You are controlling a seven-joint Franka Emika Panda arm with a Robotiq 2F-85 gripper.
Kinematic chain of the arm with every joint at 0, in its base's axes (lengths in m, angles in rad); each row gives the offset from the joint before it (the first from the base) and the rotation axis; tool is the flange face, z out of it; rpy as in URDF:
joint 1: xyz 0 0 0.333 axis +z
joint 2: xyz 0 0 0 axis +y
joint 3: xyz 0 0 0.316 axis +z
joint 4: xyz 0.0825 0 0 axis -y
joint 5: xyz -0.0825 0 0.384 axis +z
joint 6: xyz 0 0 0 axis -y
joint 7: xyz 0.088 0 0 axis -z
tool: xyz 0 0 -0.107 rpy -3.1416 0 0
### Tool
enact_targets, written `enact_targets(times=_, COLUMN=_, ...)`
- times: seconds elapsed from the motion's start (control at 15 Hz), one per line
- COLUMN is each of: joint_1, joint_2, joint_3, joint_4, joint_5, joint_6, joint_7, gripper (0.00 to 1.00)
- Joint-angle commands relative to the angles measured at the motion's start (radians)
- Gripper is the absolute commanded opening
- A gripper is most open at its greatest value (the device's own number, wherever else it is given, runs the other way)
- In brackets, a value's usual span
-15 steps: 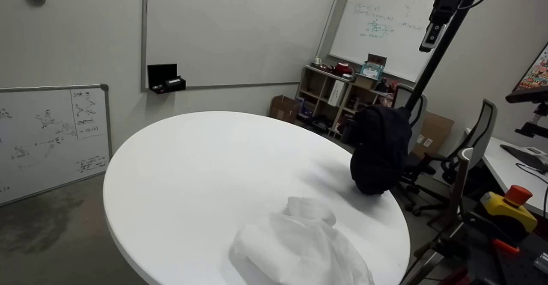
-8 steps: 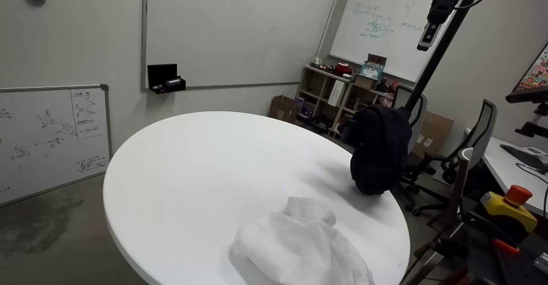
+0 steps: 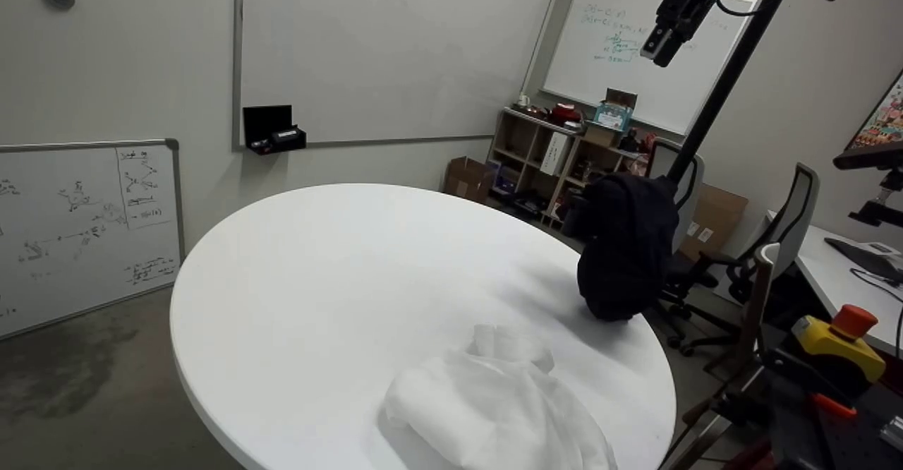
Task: Pick up the black cloth from the tripod and put it on the table.
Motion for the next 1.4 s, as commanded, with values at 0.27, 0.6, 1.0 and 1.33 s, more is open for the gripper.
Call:
enact_targets(times=0.27, joint_1=-0.106, joint_2=0.190, joint_3=-0.062, joint_4=0.184, joint_5=0.082, joint_6=-0.021, joint_7=0.192, gripper=1.00)
enact_targets(times=0.6, joint_1=-0.120, joint_2=0.272, joint_3=-0.054, joint_4=0.197, joint_5=0.033, joint_6=-0.098, joint_7=0.100, gripper=1.00)
enact_targets(times=1.0, joint_1=-0.130, joint_2=0.360, joint_3=-0.040, joint_4=0.217, joint_5=-0.038, joint_6=-0.193, joint_7=-0.118, gripper=1.00)
enact_targets(times=1.33, joint_1=-0.117, joint_2=0.388, joint_3=-0.035, joint_4=0.189, joint_5=-0.224, joint_6=-0.212, joint_7=-0.200, gripper=1.00)
